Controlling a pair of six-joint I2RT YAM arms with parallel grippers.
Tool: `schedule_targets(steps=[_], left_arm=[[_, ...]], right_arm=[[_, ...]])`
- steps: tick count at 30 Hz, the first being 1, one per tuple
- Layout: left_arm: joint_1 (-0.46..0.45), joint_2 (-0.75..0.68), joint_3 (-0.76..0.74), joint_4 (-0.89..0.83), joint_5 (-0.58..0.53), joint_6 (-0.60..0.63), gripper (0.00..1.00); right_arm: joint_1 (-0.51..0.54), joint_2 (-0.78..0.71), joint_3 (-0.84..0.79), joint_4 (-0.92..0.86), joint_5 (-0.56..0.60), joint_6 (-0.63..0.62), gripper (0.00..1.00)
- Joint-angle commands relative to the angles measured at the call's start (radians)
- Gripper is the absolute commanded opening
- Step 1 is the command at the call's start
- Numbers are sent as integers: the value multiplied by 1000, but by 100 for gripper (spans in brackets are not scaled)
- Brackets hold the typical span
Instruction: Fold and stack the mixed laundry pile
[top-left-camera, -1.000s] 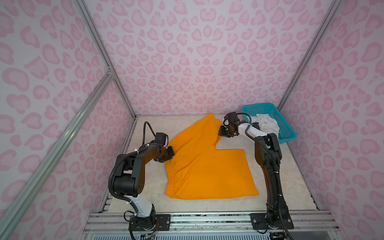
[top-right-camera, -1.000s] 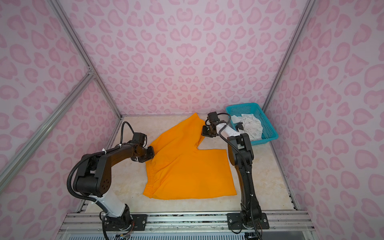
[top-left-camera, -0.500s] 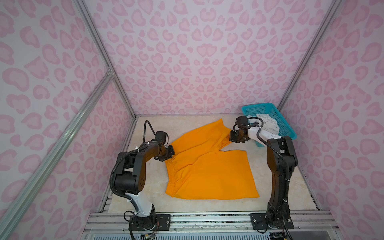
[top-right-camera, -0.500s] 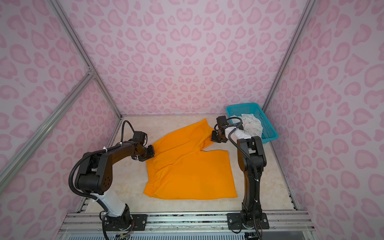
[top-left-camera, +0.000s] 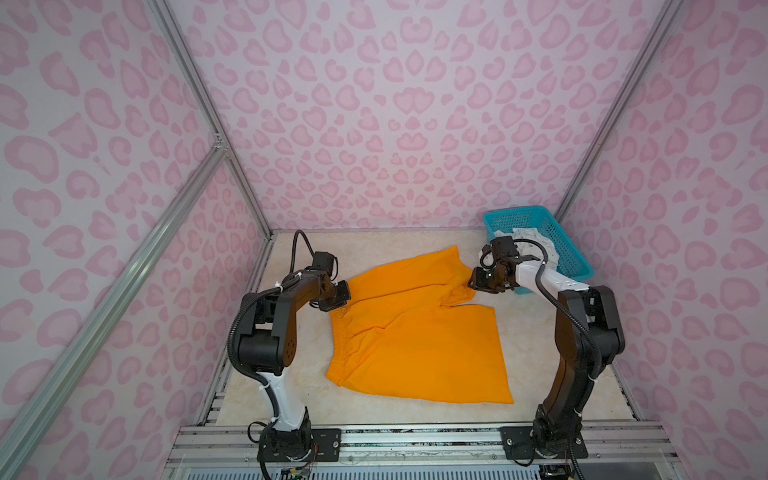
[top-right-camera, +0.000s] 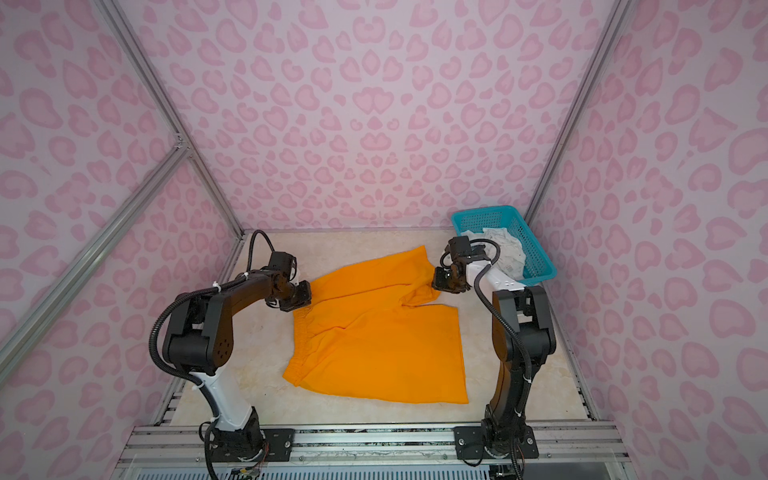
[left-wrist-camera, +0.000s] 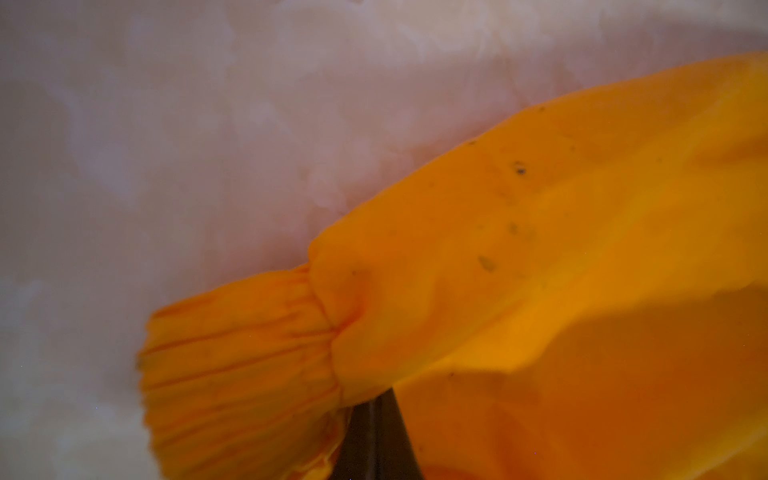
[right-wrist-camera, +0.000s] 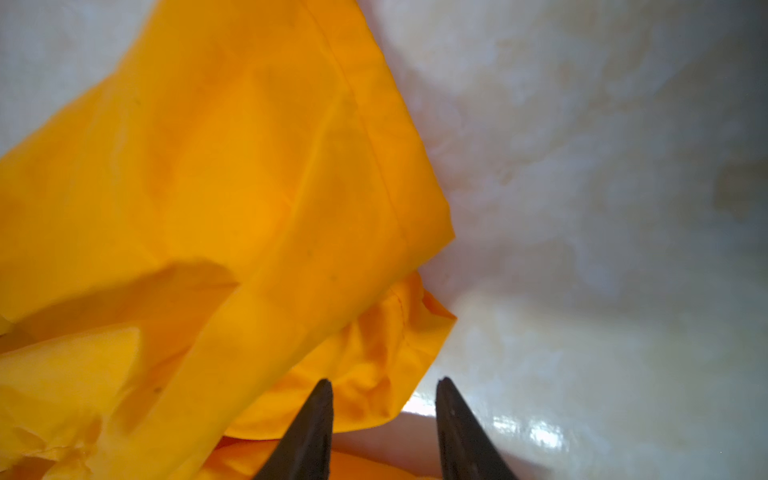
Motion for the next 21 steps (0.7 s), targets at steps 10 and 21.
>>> schedule_targets(steps=[10, 21], left_arm=[[2, -1, -15, -30, 33, 26, 3], [2, -16, -18, -31, 40, 23, 3]], right_arm=[[16, 56, 74, -85, -112, -4, 36], [20, 47, -47, 70, -144, 143, 42]])
